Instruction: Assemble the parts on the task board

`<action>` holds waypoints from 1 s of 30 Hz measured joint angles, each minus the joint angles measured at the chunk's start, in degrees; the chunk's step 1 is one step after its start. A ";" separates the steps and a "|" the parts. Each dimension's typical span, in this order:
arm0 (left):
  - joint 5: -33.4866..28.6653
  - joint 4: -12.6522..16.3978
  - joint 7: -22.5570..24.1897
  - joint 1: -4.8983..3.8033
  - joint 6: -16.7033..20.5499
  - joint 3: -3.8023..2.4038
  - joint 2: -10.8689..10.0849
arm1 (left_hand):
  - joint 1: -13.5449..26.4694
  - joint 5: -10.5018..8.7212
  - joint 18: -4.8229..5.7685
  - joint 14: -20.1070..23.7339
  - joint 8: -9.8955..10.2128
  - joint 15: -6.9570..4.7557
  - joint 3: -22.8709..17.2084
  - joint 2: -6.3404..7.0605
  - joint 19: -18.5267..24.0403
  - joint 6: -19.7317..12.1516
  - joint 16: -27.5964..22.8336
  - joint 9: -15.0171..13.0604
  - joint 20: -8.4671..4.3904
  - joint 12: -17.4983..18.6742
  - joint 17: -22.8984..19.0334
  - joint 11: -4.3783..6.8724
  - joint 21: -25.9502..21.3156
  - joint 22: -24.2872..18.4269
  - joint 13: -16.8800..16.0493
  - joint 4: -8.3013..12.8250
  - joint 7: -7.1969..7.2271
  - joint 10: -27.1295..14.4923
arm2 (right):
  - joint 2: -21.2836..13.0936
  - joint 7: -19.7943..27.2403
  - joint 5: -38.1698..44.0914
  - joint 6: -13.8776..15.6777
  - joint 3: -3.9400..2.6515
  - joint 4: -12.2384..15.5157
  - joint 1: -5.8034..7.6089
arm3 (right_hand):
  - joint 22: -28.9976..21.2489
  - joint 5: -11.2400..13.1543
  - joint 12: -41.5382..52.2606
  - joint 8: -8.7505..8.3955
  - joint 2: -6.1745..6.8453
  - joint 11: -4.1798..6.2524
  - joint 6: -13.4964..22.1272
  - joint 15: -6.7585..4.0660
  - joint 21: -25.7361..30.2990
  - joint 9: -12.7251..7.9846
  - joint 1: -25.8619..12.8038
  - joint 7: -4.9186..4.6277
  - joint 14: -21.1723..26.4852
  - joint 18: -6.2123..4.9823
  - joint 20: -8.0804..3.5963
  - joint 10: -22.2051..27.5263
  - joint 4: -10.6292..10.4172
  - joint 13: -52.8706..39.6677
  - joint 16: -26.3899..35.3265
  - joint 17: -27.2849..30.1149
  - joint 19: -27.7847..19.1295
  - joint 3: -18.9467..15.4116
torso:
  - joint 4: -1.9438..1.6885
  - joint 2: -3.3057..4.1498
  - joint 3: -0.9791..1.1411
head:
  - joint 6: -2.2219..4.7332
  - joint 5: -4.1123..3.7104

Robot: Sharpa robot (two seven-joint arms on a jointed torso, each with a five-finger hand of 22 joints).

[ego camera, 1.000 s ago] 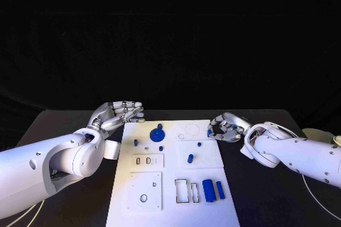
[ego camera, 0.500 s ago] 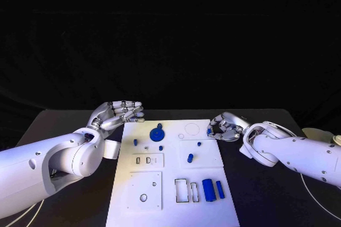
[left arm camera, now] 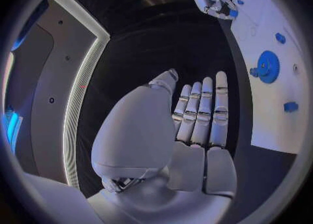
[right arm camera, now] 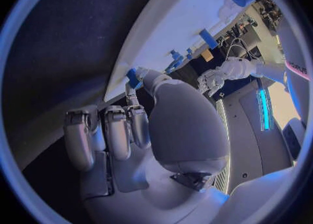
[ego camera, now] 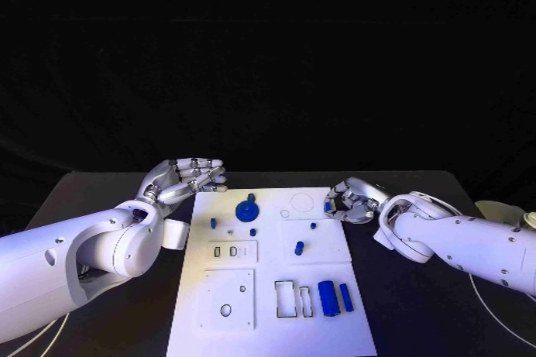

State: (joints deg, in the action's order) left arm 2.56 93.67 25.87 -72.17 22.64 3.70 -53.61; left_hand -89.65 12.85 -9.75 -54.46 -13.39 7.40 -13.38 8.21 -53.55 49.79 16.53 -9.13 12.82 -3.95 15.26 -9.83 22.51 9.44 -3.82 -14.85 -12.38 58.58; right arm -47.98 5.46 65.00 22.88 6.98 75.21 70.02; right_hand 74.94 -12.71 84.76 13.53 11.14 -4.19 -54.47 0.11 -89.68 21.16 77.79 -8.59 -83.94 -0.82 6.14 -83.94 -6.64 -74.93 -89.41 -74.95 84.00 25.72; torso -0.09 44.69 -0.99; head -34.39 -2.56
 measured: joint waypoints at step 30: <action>0.00 -2.17 -0.24 0.02 -0.07 0.05 1.17 | -1.16 0.00 0.00 0.00 0.00 0.00 -1.58 -0.10 0.33 0.00 -0.23 -0.06 -0.32 0.00 0.38 0.00 0.80 0.40 0.00 1.11 0.00 0.00 | 2.86 -11.94 2.66 8.61 -0.02 17.03 0.72 | -0.02 -0.23 0.21 2.01 -3.39 1.74 -2.51 -1.57 0.00 0.33 -1.09 1.55 -0.10 -0.01 -1.12 0.10 2.85 0.01 -0.23 0.02 -0.11 4.89 | 0.13 -1.00 -0.29 | -1.32 2.21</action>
State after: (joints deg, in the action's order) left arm 2.56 91.49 25.63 -72.14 22.56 3.75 -52.44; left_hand -90.81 12.85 -9.75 -54.46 -13.39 7.40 -14.96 8.10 -53.22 49.79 16.30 -9.19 12.49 -3.95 15.64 -9.83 23.31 9.84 -3.82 -13.74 -12.38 58.58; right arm -45.12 -6.49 67.66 31.50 6.96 92.24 70.74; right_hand 74.92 -12.93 84.97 15.53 7.75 -2.45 -56.98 -1.45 -89.68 21.49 76.70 -7.04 -84.03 -0.83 5.02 -83.83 -3.78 -74.92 -89.64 -74.93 83.89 30.61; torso 0.04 43.69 -1.28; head -35.71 -0.35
